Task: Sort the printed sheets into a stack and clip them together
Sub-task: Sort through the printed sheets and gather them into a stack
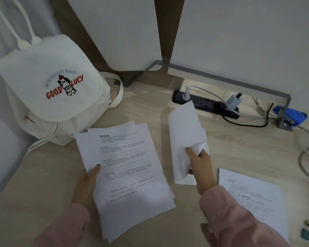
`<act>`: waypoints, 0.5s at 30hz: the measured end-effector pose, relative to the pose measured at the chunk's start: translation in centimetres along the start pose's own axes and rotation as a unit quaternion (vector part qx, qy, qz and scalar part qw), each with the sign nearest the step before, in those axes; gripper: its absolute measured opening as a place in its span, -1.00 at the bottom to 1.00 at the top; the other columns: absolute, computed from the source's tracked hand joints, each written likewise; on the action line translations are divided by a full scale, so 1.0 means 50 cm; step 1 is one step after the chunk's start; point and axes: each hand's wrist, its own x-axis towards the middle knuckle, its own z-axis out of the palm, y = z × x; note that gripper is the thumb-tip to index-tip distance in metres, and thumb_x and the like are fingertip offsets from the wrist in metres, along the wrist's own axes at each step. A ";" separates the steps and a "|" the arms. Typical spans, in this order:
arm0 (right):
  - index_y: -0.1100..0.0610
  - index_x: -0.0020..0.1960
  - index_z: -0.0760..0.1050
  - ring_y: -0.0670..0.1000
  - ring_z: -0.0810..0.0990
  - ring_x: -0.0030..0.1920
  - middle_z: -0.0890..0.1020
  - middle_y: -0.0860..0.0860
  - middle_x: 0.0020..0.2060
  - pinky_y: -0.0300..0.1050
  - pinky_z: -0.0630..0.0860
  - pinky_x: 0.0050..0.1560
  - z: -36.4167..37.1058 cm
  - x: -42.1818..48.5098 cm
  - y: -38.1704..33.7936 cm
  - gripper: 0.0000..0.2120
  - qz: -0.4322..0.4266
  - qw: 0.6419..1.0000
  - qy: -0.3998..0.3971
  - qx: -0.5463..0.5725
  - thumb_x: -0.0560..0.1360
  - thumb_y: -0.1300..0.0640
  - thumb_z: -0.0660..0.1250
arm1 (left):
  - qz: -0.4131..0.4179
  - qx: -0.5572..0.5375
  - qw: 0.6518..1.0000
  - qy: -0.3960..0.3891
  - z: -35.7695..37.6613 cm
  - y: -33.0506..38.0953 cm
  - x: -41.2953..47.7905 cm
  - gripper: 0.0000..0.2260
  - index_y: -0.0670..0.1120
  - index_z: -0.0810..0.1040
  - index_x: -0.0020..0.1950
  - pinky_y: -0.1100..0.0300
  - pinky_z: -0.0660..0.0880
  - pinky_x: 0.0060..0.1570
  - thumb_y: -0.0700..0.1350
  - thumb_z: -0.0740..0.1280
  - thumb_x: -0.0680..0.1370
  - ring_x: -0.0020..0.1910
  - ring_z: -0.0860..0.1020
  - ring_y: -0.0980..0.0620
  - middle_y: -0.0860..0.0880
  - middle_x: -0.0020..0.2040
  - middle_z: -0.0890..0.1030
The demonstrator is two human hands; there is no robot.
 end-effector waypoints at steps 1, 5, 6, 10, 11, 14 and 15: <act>0.10 0.00 0.47 0.04 0.55 -0.17 0.58 0.04 -0.16 0.00 0.56 -0.18 0.010 -0.007 -0.006 -0.91 0.037 0.998 -0.035 0.044 0.51 0.18 0.23 | -0.002 -0.012 1.000 -0.006 0.006 -0.003 -0.004 -0.65 -0.14 0.42 0.35 0.00 0.43 0.16 -0.10 0.24 0.57 0.15 0.52 -0.12 -0.12 0.24 0.54; 0.17 0.15 0.50 0.05 0.58 -0.18 0.61 0.08 -0.15 -0.12 0.60 -0.33 0.063 -0.033 -0.011 -0.75 0.148 0.967 -0.154 0.138 0.51 0.12 0.26 | -0.014 -0.077 0.996 -0.052 0.031 -0.007 -0.025 -0.78 -0.12 0.53 0.19 0.21 0.53 -0.20 -0.14 0.21 0.58 -0.11 0.63 0.06 -0.04 0.02 0.62; 0.15 0.12 0.52 0.05 0.58 -0.17 0.60 0.07 -0.16 -0.10 0.62 -0.30 0.077 -0.037 -0.011 -0.77 0.167 0.957 -0.185 0.150 0.51 0.08 0.27 | -0.023 -0.098 0.993 -0.061 0.036 -0.009 -0.028 -0.82 -0.09 0.55 0.11 0.25 0.54 -0.28 -0.13 0.21 0.58 -0.18 0.65 0.08 -0.02 -0.03 0.63; 0.09 0.22 0.46 0.09 0.57 0.11 0.53 0.10 0.12 0.06 0.62 -0.04 0.125 -0.033 -0.003 -0.60 0.193 0.924 -0.293 0.156 0.47 -0.10 0.28 | -0.085 -0.187 0.974 -0.099 0.050 -0.009 -0.032 -0.74 -0.03 0.62 -0.08 0.14 0.49 -0.22 0.11 0.24 0.51 -0.30 0.66 0.06 -0.04 -0.19 0.70; 0.08 0.26 0.42 0.09 0.54 0.16 0.50 0.09 0.17 0.06 0.61 0.00 0.131 -0.027 0.001 -0.56 0.188 0.925 -0.295 0.148 0.47 -0.12 0.28 | -0.073 -0.199 0.971 -0.108 0.051 -0.006 -0.030 -0.68 -0.03 0.65 -0.11 0.15 0.51 -0.26 0.19 0.29 0.43 -0.35 0.65 0.08 -0.02 -0.26 0.69; 0.06 0.25 0.40 0.07 0.51 0.21 0.50 0.04 0.16 -0.02 0.53 0.13 0.124 0.002 0.019 -0.65 0.114 0.961 -0.247 0.050 0.52 -0.05 0.24 | -0.100 -0.199 0.971 -0.090 0.062 0.012 -0.010 -0.51 -0.26 0.54 0.07 0.28 0.51 -0.51 0.16 0.12 0.55 -0.44 0.55 0.07 -0.05 -0.32 0.55; 0.07 0.21 0.42 0.08 0.51 0.19 0.52 0.05 0.15 -0.05 0.49 0.14 0.116 0.015 0.024 -0.71 0.059 0.977 -0.204 -0.021 0.53 0.01 0.24 | -0.111 -0.191 0.971 -0.093 0.063 0.018 -0.002 -0.53 -0.28 0.50 0.01 0.30 0.50 -0.51 0.10 0.04 0.59 -0.42 0.52 0.04 -0.08 -0.28 0.50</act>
